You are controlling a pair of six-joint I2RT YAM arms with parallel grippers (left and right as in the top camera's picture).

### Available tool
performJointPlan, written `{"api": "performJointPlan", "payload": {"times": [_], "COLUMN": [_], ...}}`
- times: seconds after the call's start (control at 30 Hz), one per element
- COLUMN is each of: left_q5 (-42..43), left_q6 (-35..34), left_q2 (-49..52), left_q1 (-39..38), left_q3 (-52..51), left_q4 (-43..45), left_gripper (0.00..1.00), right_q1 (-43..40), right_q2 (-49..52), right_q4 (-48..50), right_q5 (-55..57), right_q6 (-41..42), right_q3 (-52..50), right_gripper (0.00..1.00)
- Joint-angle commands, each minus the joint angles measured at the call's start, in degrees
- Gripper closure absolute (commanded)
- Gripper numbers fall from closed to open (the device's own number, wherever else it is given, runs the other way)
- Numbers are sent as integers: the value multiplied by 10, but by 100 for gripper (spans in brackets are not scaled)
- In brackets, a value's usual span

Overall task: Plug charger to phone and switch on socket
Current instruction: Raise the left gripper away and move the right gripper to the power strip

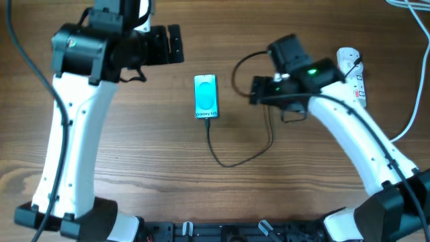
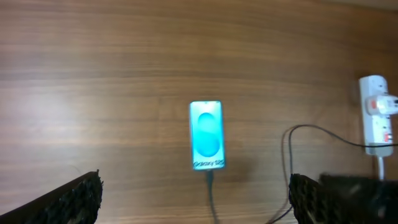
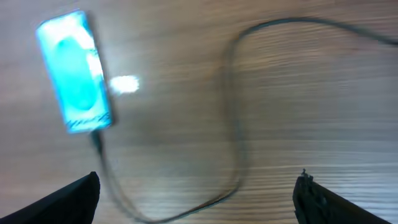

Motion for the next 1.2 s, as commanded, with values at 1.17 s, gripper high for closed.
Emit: {"api": "performJointPlan", "payload": {"times": [1.17], "left_q5": [-34], "left_q6": [-14], "left_q2": [-4], "left_q1": [5], "left_q3": [3], "left_q4": [-16], "left_gripper": [0], "right_q1": [-376], "right_q2": [81], "right_q4": [204], "right_q5": [200], "right_q6": [-55], "right_q3": [-5], "right_gripper": [0]}}
